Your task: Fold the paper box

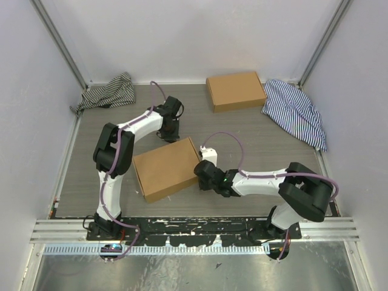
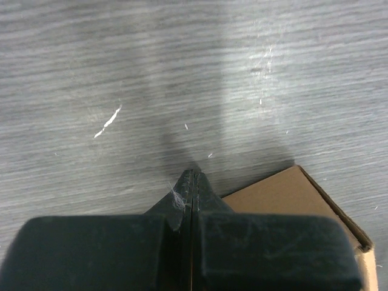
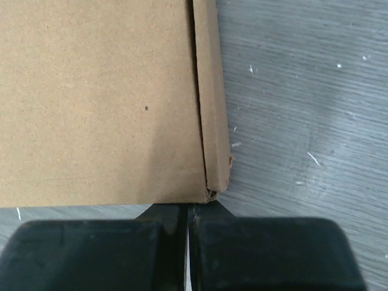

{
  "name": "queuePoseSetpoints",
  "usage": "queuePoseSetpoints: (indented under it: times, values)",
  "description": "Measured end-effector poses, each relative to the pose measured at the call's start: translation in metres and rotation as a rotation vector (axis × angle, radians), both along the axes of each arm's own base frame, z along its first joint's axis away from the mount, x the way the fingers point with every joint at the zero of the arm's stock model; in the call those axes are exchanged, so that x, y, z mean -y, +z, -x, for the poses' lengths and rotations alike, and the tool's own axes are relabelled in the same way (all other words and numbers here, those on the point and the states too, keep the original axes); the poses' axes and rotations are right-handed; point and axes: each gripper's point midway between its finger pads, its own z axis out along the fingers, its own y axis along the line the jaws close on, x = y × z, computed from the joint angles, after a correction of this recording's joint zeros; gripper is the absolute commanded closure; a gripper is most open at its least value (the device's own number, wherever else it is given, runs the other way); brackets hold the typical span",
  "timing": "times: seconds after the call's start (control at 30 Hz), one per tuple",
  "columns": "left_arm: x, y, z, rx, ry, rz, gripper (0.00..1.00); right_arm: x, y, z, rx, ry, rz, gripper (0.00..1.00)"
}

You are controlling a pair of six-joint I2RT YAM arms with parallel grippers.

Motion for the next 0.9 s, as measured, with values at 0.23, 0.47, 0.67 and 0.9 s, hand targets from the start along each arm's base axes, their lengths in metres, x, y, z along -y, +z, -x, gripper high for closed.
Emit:
queuePoseSetpoints:
  times: [0.23, 0.47, 0.67, 0.9]
  values:
    - [0.010, 0.005, -0.015, 0.059, -0.004, 0.045, 1.00, -0.007, 0.001, -0.019, 0.082, -0.100, -0.031, 0.99]
    - [0.032, 0.013, -0.031, 0.111, -0.028, 0.074, 1.00, -0.011, 0.002, -0.025, 0.096, -0.110, -0.011, 0.99]
    - [0.040, 0.011, -0.024, 0.093, -0.044, 0.079, 1.00, -0.030, 0.003, 0.001, 0.053, 0.061, -0.011, 0.99]
    - [0.048, 0.007, -0.004, 0.028, -0.074, 0.086, 1.00, -0.100, 0.046, 0.041, 0.087, 0.338, -0.077, 0.99]
